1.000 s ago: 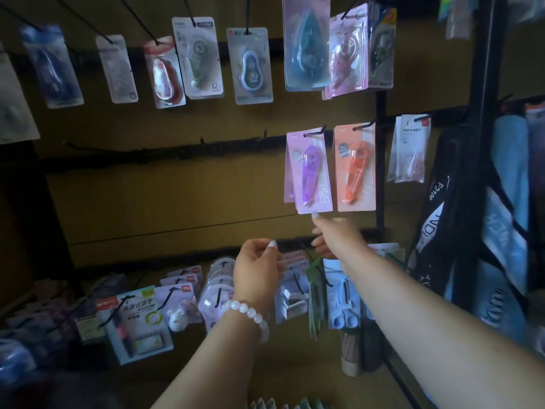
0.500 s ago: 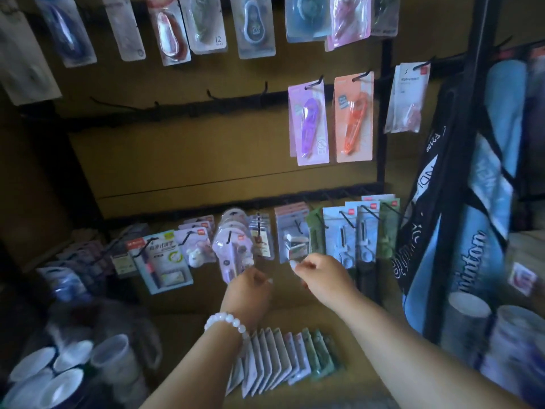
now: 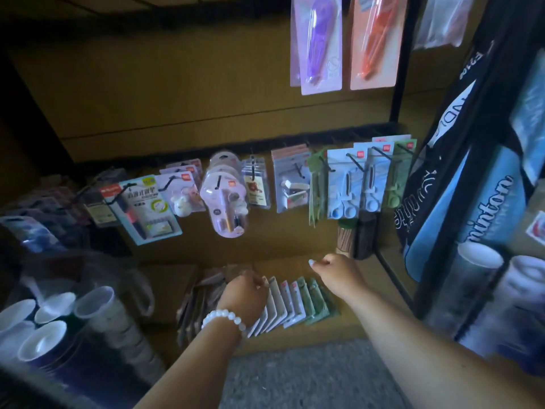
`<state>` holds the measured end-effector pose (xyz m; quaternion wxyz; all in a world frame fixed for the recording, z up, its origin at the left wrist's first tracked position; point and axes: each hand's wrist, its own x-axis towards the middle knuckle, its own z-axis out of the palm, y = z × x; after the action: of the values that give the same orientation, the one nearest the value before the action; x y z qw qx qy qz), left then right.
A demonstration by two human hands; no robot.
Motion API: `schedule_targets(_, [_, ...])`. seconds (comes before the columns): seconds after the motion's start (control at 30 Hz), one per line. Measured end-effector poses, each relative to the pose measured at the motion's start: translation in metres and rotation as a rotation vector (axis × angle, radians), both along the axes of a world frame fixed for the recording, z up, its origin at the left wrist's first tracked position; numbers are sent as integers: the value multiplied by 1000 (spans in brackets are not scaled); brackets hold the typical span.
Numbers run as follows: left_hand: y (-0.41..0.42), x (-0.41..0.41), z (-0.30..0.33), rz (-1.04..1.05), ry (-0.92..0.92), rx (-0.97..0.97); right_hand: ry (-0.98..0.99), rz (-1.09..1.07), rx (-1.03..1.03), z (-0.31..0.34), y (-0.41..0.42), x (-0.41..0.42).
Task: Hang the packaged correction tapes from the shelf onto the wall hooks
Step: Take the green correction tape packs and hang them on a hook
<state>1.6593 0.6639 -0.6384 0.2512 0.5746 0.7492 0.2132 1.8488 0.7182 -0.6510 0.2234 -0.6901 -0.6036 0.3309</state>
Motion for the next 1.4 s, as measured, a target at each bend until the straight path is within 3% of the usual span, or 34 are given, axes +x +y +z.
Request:
schedule_targets(0.23, [32,7,-76,4,-47,-150,-17,-93,-243,-88,33,13])
schedule_targets(0.53, [63,13,-146,25,-203,-311,99,-223,-479,-185,67,11])
schedule_targets(0.9, [76,19,-180,58,-247,-301,327,-313,-749,-221,89,-20])
schedule_targets(1.1, [80,18,-185,41,-257,-313,301,-325,-550,-229,88,-16])
schedule_targets(1.27, [86,17,-186,36,-288,-320,93,-304,-217,-215,89,-20])
schedule_targets(1.4, [92,15,-191,34,-313,-308,40,-348,-51,-196,86,-14])
